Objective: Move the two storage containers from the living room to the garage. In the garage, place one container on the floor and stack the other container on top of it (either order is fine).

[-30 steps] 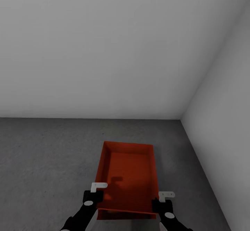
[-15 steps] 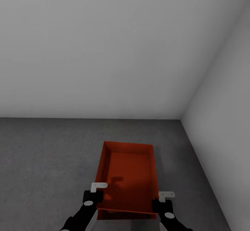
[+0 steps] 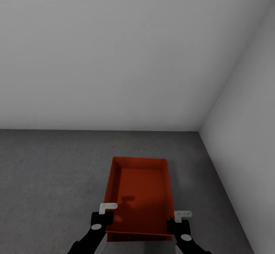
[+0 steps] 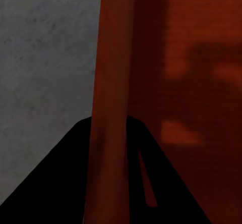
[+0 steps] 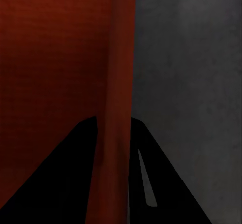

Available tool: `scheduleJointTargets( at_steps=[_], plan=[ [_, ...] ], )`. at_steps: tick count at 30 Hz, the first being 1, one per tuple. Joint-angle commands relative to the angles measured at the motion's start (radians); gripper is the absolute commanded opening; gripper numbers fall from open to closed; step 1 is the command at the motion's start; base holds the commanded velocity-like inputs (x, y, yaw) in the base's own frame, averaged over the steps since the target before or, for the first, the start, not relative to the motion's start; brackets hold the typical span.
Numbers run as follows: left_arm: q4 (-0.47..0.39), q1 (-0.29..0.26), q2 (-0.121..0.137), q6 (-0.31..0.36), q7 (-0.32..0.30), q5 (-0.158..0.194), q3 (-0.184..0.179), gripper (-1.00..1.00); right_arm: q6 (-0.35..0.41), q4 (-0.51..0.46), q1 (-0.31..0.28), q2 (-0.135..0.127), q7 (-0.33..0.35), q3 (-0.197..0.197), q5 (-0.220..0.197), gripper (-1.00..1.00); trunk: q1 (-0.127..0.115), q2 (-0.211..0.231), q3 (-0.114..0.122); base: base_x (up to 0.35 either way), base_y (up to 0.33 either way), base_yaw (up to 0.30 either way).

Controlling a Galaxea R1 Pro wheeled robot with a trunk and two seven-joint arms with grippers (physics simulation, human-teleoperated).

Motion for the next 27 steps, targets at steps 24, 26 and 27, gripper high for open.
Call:
scheduleJointTargets(
  at_steps=[24, 26, 27],
  plan=[
    [0.001, 0.000, 0.011, -0.003, 0.011, -0.028, -0.012, 1.00, 0.035, 0.005, -0.001, -0.056, -0.006, -0.009, -0.039, 1.00, 0.003, 0.000, -0.001, 0.000, 0.000, 0.000],
    [0.003, 0.000, 0.011, -0.001, 0.010, -0.028, -0.012, 1.00, 0.042, 0.005, -0.001, -0.057, -0.008, -0.010, -0.039, 1.00, 0.003, 0.000, -0.001, 0.000, 0.000, 0.000],
    [0.003, 0.000, 0.011, 0.000, 0.010, -0.027, -0.012, 1.00, 0.044, 0.005, -0.001, -0.057, -0.008, -0.010, -0.040, 1.00, 0.003, 0.000, -0.001, 0.000, 0.000, 0.000]
  ],
)
